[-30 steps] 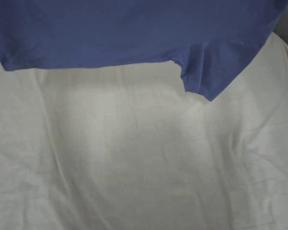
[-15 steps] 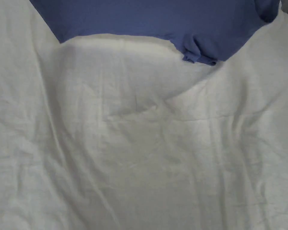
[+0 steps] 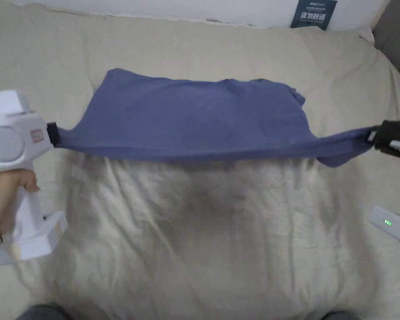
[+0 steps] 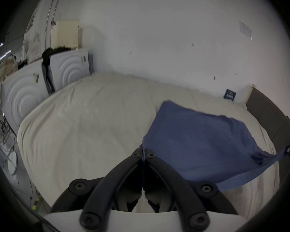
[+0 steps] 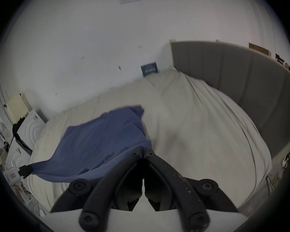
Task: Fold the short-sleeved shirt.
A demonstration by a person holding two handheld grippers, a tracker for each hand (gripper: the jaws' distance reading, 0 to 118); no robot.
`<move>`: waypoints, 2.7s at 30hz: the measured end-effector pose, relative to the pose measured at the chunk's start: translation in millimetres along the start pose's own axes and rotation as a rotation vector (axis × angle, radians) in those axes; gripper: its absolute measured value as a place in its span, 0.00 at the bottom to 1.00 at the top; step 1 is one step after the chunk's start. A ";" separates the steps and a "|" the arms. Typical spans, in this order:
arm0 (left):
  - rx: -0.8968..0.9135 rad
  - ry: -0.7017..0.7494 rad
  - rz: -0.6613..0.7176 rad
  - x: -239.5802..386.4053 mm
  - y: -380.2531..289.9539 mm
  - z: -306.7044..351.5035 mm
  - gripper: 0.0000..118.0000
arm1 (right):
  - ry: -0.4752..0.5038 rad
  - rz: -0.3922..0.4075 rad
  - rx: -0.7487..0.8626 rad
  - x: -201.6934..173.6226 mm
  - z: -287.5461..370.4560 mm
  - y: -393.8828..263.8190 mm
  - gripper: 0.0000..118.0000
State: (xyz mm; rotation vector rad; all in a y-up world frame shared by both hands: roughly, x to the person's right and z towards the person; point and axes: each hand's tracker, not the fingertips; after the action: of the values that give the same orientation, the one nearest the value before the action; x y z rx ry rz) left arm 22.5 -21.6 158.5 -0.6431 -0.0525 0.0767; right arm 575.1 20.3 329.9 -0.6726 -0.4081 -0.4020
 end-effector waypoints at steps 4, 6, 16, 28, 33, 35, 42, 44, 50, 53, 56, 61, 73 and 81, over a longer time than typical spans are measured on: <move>-0.047 0.001 -0.012 -18.1 -64.2 31.6 0.01 | -0.001 0.036 -0.028 26.3 24.2 -61.8 0.02; -0.053 0.013 0.002 -27.6 -92.2 50.1 0.00 | -0.008 0.051 -0.044 39.1 40.2 -89.6 0.02; -0.153 0.066 0.032 -51.7 -159.1 93.9 0.09 | -0.039 0.139 -0.166 71.0 72.4 -186.9 0.03; 0.212 0.026 -0.062 -35.3 -100.6 143.8 1.00 | -0.012 0.231 0.224 29.7 134.1 -139.9 1.00; 0.377 0.028 -0.172 -6.9 -86.3 167.1 0.91 | 0.016 0.221 0.437 -4.1 167.2 -127.5 0.97; 0.387 0.020 -0.188 -1.8 -86.8 170.9 0.70 | 0.049 0.209 0.454 -12.5 172.7 -128.0 0.85; 0.316 0.000 -0.194 -0.9 -88.6 168.6 0.00 | 0.073 0.212 0.429 -15.9 168.8 -129.8 0.01; 0.261 0.024 -0.199 -3.5 -88.6 165.4 0.00 | 0.067 0.196 0.405 -13.2 164.4 -130.1 0.01; -0.104 0.021 -0.118 -29.7 -76.4 137.9 0.08 | 0.062 0.178 0.352 -17.6 157.2 -140.9 0.01; -0.290 0.006 -0.125 -47.0 -87.0 107.2 0.73 | 0.049 0.180 0.333 -16.1 152.5 -146.9 0.01; -0.406 -0.012 -0.106 -59.7 -110.2 81.0 0.99 | 0.042 0.167 0.309 -20.7 151.9 -153.2 0.01; -0.521 -0.005 -0.114 -68.5 -146.4 59.9 0.98 | 0.023 0.153 0.276 -15.1 143.5 -157.4 0.01; -0.590 -0.056 -0.020 -52.0 -163.7 49.6 0.05 | 0.027 0.134 0.228 -7.7 136.6 -161.2 0.01; -0.399 -0.102 -0.007 -46.8 -125.8 94.1 0.05 | -0.002 0.197 -0.053 13.1 108.8 -154.4 0.52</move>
State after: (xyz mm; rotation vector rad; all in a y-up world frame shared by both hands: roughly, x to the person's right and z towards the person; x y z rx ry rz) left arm -24.0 -69.8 308.2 -1.0370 -0.1713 0.0932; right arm 486.9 -20.2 492.5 -0.7573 -0.3302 -0.2263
